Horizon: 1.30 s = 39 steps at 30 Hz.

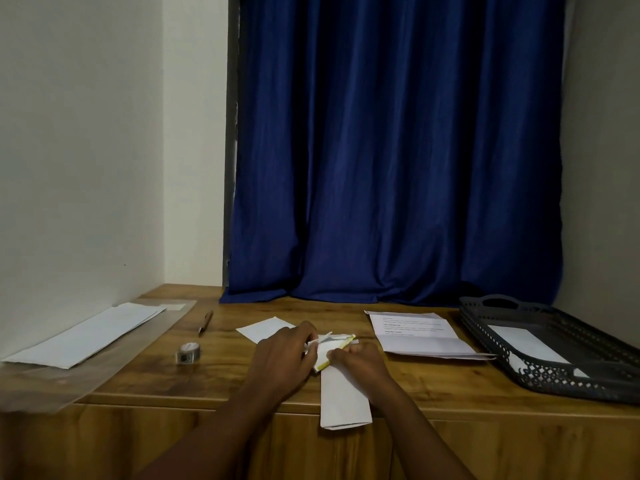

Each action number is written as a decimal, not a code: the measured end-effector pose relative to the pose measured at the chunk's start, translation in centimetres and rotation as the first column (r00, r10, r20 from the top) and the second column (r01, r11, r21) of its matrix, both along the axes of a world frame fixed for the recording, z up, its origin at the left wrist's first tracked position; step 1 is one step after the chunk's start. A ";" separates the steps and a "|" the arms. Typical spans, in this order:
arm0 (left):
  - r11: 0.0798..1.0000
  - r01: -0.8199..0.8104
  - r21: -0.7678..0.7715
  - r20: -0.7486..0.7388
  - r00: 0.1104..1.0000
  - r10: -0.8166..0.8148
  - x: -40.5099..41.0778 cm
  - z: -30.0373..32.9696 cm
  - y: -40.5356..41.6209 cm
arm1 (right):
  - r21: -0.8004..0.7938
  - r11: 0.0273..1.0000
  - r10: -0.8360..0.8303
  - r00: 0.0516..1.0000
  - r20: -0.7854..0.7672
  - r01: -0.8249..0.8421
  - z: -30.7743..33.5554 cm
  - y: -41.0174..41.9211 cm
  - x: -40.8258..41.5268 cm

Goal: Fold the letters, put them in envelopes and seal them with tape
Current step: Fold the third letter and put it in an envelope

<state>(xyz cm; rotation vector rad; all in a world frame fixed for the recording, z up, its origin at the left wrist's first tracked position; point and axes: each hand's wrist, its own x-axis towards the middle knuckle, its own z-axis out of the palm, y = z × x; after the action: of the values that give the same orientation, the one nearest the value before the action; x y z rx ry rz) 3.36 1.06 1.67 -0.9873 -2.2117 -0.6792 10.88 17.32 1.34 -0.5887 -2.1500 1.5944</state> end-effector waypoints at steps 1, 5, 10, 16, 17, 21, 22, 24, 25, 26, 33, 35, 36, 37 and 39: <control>0.999 0.004 -0.039 -0.008 1.000 -0.005 0.0 -0.1 0.0 | 0.005 1.000 0.000 1.000 0.001 0.000 -0.1 0.0 0.0; 0.996 0.066 -0.065 0.028 0.998 -0.064 0.0 -0.5 -0.1 | 0.006 1.000 -0.022 1.000 0.007 0.022 -0.2 0.0 -0.3; 0.982 0.109 -0.155 0.049 0.993 -0.103 -1.1 -1.1 -0.2 | -0.004 0.999 -0.047 0.998 -0.033 0.047 -0.4 -0.1 -0.1; 0.977 0.147 -0.152 0.134 0.983 -0.127 -1.1 -1.2 -0.3 | 0.029 0.989 -0.137 0.980 -0.145 0.142 -0.9 0.0 0.2; 0.977 0.157 -0.147 0.137 0.981 -0.137 -1.0 -1.1 -0.3 | 0.029 0.989 -0.136 0.979 -0.152 0.142 -1.0 0.0 0.3; 0.984 0.162 -0.077 0.142 0.978 -0.150 -0.8 -1.0 -0.4 | -0.001 0.992 -0.127 0.978 -0.164 0.128 -0.9 0.3 0.7; 0.983 0.164 -0.081 0.147 0.978 -0.151 -0.9 -1.1 -0.4 | -0.009 0.991 -0.133 0.975 -0.176 0.133 -0.8 0.5 1.0; 0.981 0.170 -0.093 0.168 0.974 -0.152 -1.1 -1.2 -0.3 | 0.017 0.986 -0.161 0.964 -0.210 0.168 -0.7 1.2 1.6; 0.982 0.167 -0.090 0.183 0.972 -0.149 -1.3 -1.3 -0.2 | 0.042 0.980 -0.183 0.960 -0.214 0.196 -0.5 1.6 2.1; 0.983 0.160 -0.085 0.195 0.971 -0.141 -1.5 -1.4 -0.1 | 0.068 0.974 -0.199 0.958 -0.205 0.217 -0.2 2.0 2.6; 0.981 0.155 -0.113 0.252 0.960 -0.123 -1.8 -1.7 0.0 | 0.074 0.997 -0.012 0.999 0.042 0.008 3.4 2.7 4.9; 0.980 0.144 -0.137 0.253 0.962 -0.106 -1.8 -1.6 0.0 | 0.002 0.995 0.095 0.981 0.169 -0.097 4.1 2.5 5.1; 0.980 0.135 -0.144 0.248 0.964 -0.096 -1.8 -1.6 0.0 | -0.003 0.991 0.132 0.964 0.232 -0.135 4.2 2.4 5.1; 0.982 0.123 -0.146 0.244 0.966 -0.085 -1.8 -1.6 0.0 | 0.017 0.987 0.147 0.945 0.293 -0.159 4.2 2.2 5.0; 0.985 0.101 -0.140 0.252 0.966 -0.063 -1.7 -1.6 0.0 | 0.051 0.986 0.129 0.919 0.372 -0.159 4.1 1.8 4.6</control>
<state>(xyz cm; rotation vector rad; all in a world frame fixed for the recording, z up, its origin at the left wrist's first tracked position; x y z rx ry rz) 1.67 1.11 0.11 -1.1284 -2.4814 -0.7128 15.44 19.17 5.41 -0.7712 -2.5720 1.5616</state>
